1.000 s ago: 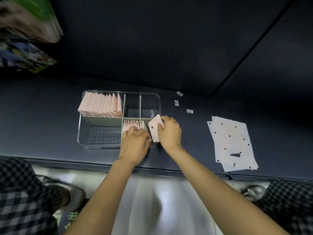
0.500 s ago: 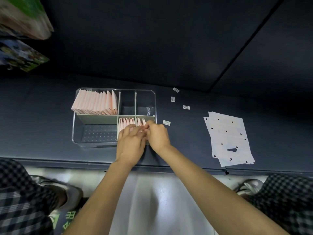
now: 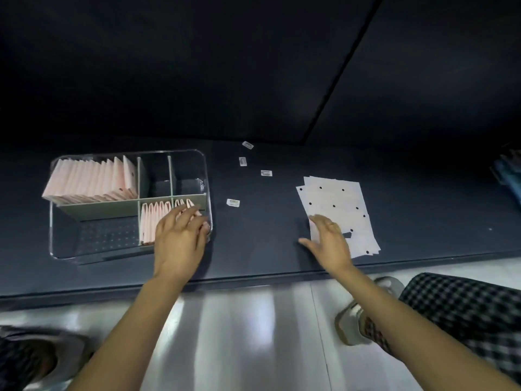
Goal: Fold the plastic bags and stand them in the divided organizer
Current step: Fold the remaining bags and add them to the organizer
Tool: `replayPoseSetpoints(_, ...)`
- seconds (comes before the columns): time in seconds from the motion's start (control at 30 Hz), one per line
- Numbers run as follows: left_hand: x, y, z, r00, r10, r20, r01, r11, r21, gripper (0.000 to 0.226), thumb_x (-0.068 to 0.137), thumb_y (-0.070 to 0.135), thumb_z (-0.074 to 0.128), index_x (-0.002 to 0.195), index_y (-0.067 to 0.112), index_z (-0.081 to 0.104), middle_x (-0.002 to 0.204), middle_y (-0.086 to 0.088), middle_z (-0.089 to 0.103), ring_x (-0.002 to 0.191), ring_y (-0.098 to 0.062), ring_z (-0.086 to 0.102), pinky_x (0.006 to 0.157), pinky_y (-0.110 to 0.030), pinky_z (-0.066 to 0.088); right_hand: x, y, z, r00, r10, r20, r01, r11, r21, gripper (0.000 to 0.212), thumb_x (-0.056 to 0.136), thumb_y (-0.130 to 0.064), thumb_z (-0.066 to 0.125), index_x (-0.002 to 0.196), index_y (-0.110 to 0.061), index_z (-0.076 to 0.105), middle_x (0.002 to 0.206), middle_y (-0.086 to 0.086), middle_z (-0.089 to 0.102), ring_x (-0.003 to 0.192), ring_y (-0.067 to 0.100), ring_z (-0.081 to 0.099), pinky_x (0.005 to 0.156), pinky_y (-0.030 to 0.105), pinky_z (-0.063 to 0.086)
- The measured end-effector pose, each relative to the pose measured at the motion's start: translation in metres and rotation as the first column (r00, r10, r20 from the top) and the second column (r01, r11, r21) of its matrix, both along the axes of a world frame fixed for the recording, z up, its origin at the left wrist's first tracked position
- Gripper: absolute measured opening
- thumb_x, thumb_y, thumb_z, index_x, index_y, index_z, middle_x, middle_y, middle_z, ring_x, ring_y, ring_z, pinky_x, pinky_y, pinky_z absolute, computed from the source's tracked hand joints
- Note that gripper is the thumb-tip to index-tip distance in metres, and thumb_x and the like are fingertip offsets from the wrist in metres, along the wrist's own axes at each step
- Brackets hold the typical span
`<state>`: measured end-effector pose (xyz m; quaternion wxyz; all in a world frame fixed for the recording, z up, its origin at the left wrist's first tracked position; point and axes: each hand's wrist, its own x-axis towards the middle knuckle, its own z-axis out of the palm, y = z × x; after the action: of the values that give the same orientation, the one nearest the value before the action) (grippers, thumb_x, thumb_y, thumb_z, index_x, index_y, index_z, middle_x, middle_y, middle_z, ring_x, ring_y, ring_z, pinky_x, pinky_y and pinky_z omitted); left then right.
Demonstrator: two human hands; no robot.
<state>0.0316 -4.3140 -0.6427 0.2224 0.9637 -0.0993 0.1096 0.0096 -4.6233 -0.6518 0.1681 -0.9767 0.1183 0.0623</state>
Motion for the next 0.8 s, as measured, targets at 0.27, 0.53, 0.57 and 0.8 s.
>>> replayPoseSetpoints(0.27,-0.024,-0.064,0.000,0.938,-0.342,0.057,0.346,0.935,-0.080,0.028,0.089,0.022,0.047,0.097,0.012,0.072,0.105,-0.003,0.068,0.102,-0.027,0.061,0.086,-0.039,0.050,-0.016,-0.044,-0.033,0.960,-0.194,0.203,0.151,0.966,0.209,0.010,0.083,-0.012,0.069,0.091,-0.007,0.074,0.102,0.007,0.065,0.100,0.030,0.055,0.083,0.032,0.045)
replayPoseSetpoints(0.53,-0.027,-0.091,-0.012,0.854,-0.443,-0.271,0.399,0.894,-0.205,0.063,0.084,0.024,0.070,0.140,0.019,0.043,0.144,0.004,0.044,0.130,-0.017,0.038,0.109,-0.028,0.031,-0.003,0.000,0.001,0.940,0.336,0.057,-0.341,0.923,0.180,0.025,0.096,-0.029,0.052,0.090,-0.011,0.068,0.092,0.004,0.069,0.091,0.024,0.056,0.079,0.032,0.041)
replayPoseSetpoints(0.57,-0.025,-0.093,-0.014,0.844,-0.441,-0.306,0.386,0.895,-0.224,0.068,0.082,0.024,0.072,0.142,0.019,0.039,0.145,0.005,0.041,0.132,-0.015,0.035,0.109,-0.025,0.028,-0.002,0.009,0.006,0.925,0.381,-0.005,-0.369,0.900,0.230,0.025,0.096,-0.031,0.051,0.084,-0.016,0.066,0.086,0.001,0.067,0.086,0.022,0.055,0.074,0.030,0.039)
replayPoseSetpoints(0.8,-0.025,-0.084,-0.025,0.819,-0.336,-0.465,0.165,0.914,-0.370,0.030,0.086,0.021,0.068,0.061,0.020,0.052,0.052,0.007,0.039,0.054,-0.013,0.036,0.056,-0.029,0.031,0.000,0.038,0.022,0.889,0.413,-0.199,-0.231,0.778,0.584,0.023,0.092,-0.036,0.056,0.085,-0.017,0.067,0.076,-0.006,0.061,0.066,-0.001,0.051,0.060,0.014,0.039)
